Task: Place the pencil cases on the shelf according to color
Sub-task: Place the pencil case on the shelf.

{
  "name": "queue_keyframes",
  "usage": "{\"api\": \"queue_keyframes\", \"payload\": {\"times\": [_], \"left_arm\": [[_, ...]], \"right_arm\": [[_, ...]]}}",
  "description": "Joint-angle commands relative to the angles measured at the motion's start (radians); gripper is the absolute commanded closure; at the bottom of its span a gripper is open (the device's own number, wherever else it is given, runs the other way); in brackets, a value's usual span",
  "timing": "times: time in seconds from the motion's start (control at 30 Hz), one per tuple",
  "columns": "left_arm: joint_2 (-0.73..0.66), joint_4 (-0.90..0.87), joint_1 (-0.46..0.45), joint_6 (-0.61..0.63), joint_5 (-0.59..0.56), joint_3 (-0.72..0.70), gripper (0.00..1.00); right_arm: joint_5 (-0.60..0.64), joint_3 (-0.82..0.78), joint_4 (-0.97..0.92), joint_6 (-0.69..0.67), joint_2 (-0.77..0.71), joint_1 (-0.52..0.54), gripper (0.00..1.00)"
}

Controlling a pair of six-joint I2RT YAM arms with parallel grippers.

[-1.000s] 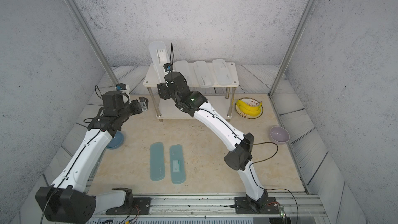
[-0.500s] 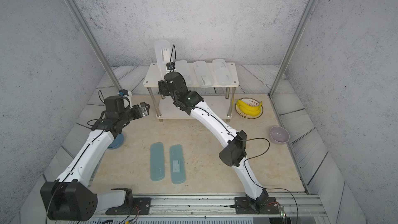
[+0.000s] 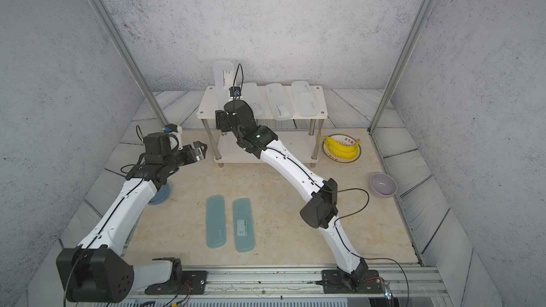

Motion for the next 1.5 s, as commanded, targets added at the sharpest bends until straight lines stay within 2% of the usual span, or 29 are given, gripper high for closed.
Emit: {"api": "queue_keyframes", "payload": {"times": [0.0,0.5,0.63,0.8,0.9,1.0,1.17,1.23,1.47], "left_arm": [[-0.018,0.012,0.017,-0.003,0.021,-0.009,0.01],[-0.032,0.017,0.024,-0.002,0.025,-0.02,0.01],[-0.039,0.044,0.036,0.002,0.054,-0.037,0.01],[-0.068,0.061,0.042,0.03,0.056,-0.056,0.01],[-0.086,0.014,0.056,-0.02,0.018,-0.006,0.01],[-0.091,-0.072,0.066,-0.077,0.025,0.131,0.01],[-0.003,-0.159,0.065,-0.163,0.121,0.414,0.01],[0.038,-0.126,0.062,-0.207,0.189,0.471,0.01],[0.16,0.03,0.055,-0.355,0.328,0.574,0.01]], "right_arm": [[0.014,-0.043,0.003,0.025,-0.037,0.01,0.14],[-0.016,-0.028,0.009,0.026,-0.089,0.014,0.07],[-0.041,-0.02,0.039,0.023,-0.129,0.012,0.04],[-0.1,0.034,-0.01,0.015,-0.18,-0.008,0.04],[-0.138,-0.016,-0.032,-0.003,-0.259,-0.02,0.05],[-0.153,-0.135,-0.025,-0.04,-0.372,-0.02,0.11],[-0.133,-0.393,-0.042,-0.093,-0.569,-0.02,0.31],[-0.132,-0.52,-0.035,-0.09,-0.651,-0.02,0.39],[-0.211,-1.045,0.073,-0.035,-0.924,-0.018,0.46]]}}
